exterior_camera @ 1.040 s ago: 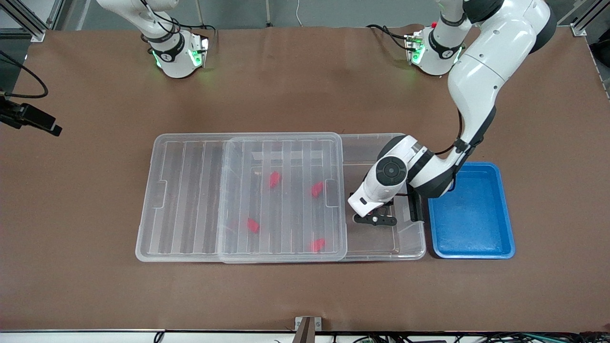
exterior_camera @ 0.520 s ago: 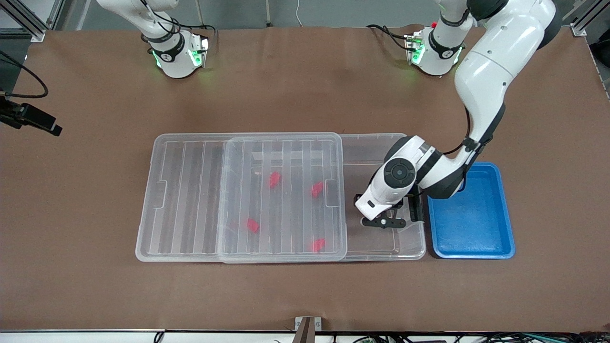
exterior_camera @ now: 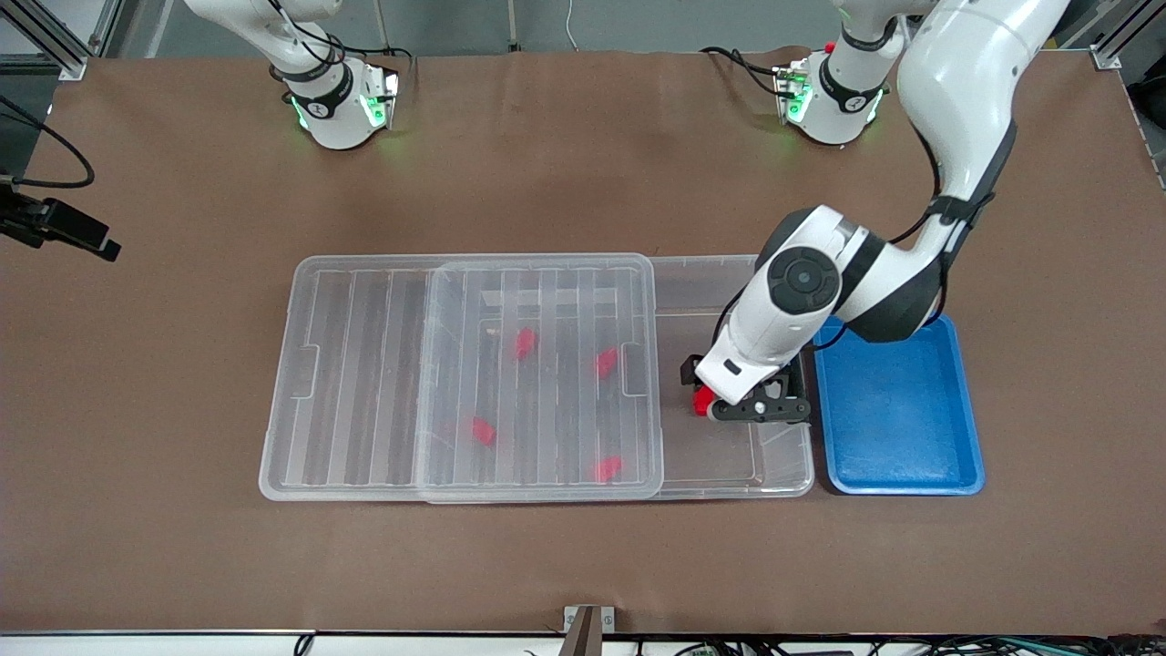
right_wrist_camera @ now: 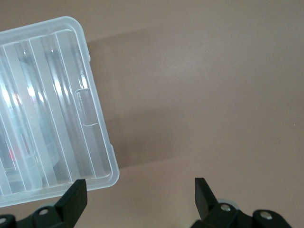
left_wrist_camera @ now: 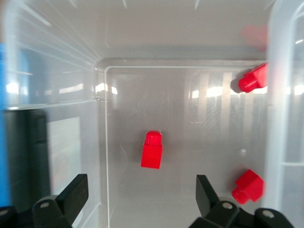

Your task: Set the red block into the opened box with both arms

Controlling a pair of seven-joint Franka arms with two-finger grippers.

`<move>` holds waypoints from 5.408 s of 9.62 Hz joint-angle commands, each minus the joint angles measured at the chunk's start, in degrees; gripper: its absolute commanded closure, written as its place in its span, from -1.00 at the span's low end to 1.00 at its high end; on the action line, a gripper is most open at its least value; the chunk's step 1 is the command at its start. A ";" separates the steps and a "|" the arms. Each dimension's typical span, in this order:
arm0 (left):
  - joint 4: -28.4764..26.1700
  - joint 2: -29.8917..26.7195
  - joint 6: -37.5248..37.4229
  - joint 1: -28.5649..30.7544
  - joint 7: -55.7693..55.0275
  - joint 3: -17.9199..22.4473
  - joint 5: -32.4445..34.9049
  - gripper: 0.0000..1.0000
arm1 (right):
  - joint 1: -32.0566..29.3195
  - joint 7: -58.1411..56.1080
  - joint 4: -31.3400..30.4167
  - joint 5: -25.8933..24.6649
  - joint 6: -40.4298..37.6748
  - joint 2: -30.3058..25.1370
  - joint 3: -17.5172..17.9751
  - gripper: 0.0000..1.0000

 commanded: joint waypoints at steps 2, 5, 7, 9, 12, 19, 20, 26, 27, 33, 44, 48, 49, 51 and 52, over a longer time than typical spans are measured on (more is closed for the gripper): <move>-2.27 -9.17 -8.55 1.62 4.79 2.93 -2.77 -1.00 | 1.70 -6.33 -1.25 0.39 8.70 9.64 0.51 -0.18; -2.89 -17.34 -11.63 1.01 13.85 12.94 -14.52 -1.00 | 1.44 -13.75 -1.43 0.39 18.30 19.07 0.43 1.00; -3.33 -23.05 -14.61 0.23 23.32 20.49 -20.77 -1.00 | 2.05 -13.66 -1.52 0.73 20.52 22.16 0.60 1.00; -3.59 -27.37 -16.81 -0.57 30.03 25.09 -21.06 -1.00 | 3.45 -13.66 -2.31 0.74 20.52 23.21 1.04 1.00; -2.89 -32.83 -22.43 -1.45 34.96 31.86 -20.44 -1.00 | 3.90 -13.14 -2.31 0.91 20.87 24.79 3.50 1.00; -1.13 -32.58 -30.19 -0.04 35.06 31.34 -21.93 -0.98 | 4.16 0.03 -1.52 2.49 20.96 26.29 12.63 1.00; -1.39 -32.58 -30.10 -0.04 35.41 31.26 -21.85 -0.98 | 4.51 0.83 -0.39 2.49 20.96 27.60 13.95 1.00; -1.49 -32.22 -29.22 -0.04 36.56 31.26 -21.41 -0.98 | 7.50 5.15 1.12 2.41 21.66 29.55 14.84 1.00; -1.49 -32.22 -29.22 -0.04 36.65 31.26 -21.41 -0.98 | 7.59 5.32 1.12 2.41 21.66 29.55 14.84 1.00; -1.31 -32.22 -29.22 -0.04 36.56 31.08 -21.32 -0.98 | 7.86 5.41 2.00 2.41 21.57 29.72 14.84 1.00; -1.31 -32.05 -28.43 -0.04 36.56 30.46 -20.53 -0.98 | -0.06 2.80 2.18 1.18 -4.75 -0.74 0.27 -1.00; -1.31 -32.14 -28.43 -0.04 36.56 30.46 -20.53 -0.98 | 0.12 -0.66 -0.73 0.65 -5.41 -4.03 -0.89 -1.00; -1.31 -32.14 -28.43 -0.04 36.56 30.46 -20.53 -0.98 | 0.21 -0.74 -0.55 0.47 -5.50 -4.03 -0.81 -1.00; -1.31 -32.14 -28.43 0.04 36.56 30.46 -20.53 -0.98 | 0.38 -3.28 -0.37 -1.80 -5.15 -4.03 -0.63 -1.00; -1.40 -32.05 -28.43 0.04 36.56 30.46 -20.53 -0.98 | 0.30 -3.73 -0.29 -1.90 -4.28 -3.94 -0.63 -1.00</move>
